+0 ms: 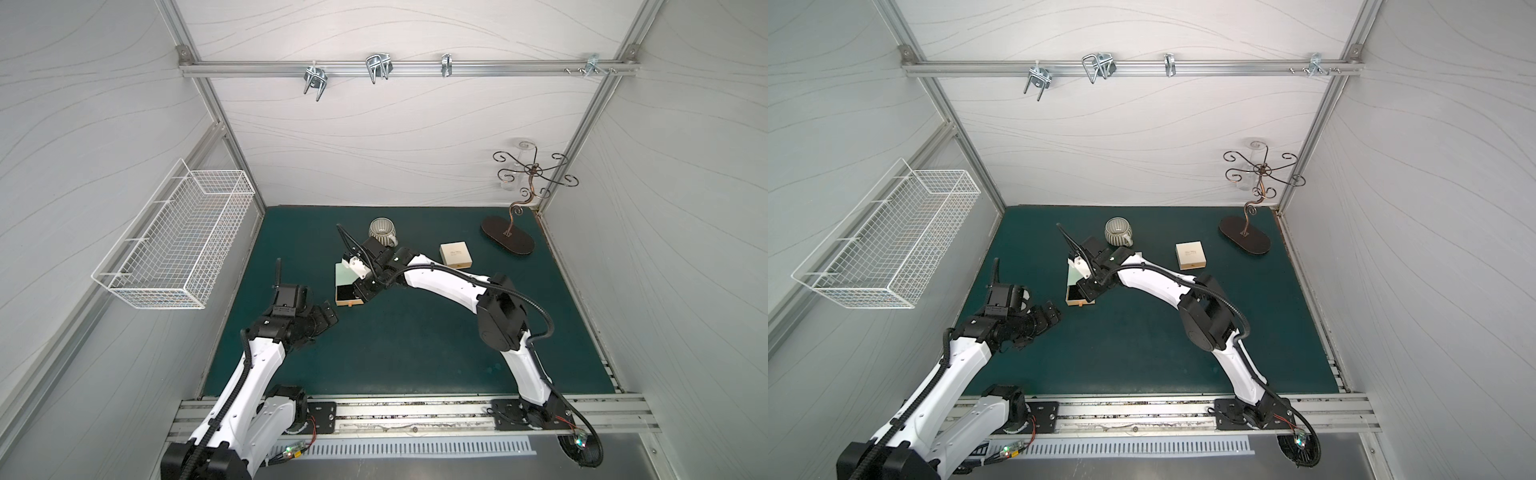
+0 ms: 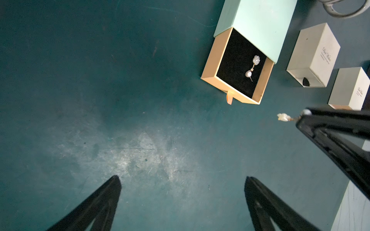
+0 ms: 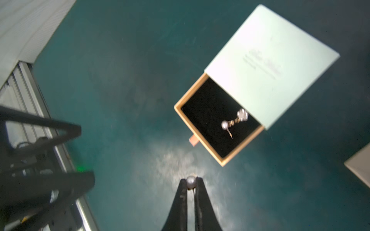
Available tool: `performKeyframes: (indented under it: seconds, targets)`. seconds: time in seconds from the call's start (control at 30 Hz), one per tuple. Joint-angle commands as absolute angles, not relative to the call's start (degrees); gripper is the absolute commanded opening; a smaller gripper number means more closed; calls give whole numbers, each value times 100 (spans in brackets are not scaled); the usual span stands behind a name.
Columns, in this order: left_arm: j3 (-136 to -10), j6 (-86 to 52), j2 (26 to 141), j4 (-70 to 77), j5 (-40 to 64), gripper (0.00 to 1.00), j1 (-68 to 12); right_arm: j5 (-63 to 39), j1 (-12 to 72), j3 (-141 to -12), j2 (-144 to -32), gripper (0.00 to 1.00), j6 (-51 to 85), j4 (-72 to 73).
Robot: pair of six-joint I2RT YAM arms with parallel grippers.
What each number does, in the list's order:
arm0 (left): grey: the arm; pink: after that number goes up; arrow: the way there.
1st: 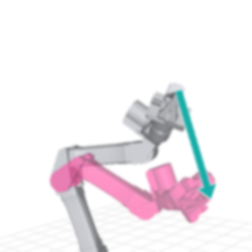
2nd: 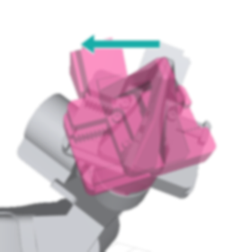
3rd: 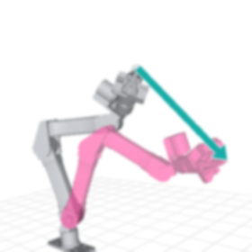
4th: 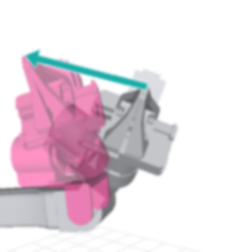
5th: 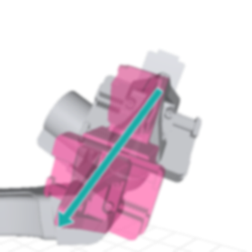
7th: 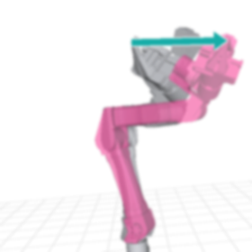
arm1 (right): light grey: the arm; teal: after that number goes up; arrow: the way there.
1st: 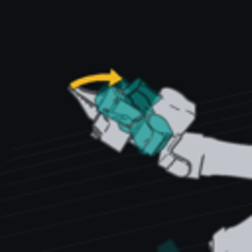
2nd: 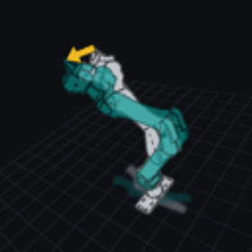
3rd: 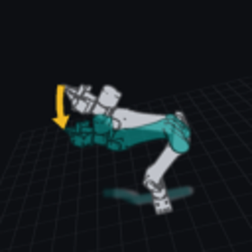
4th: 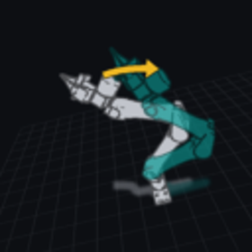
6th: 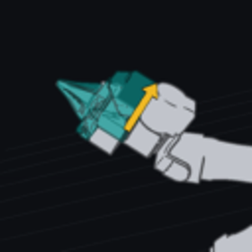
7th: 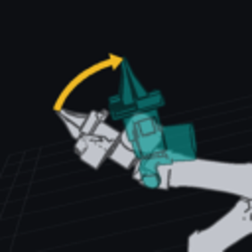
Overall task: Place the earrings into the drawer-style jewelry box
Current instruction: Insert the earring into the inner lining.
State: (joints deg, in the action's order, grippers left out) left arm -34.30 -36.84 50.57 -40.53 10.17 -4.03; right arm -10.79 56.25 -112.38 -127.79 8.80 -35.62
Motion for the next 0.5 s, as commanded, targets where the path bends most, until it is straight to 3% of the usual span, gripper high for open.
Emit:
performKeyframes:
  seconds: [0.0,0.47]
  targets:
    - [-3450,-3805,4932,-4078,1050,99,-351,-1314,5582,-11830,-13219,6,965,-3784]
    - [-3373,-3832,4915,-3995,1109,99,-316,-1547,5520,-12934,-14342,8,1470,-3627]
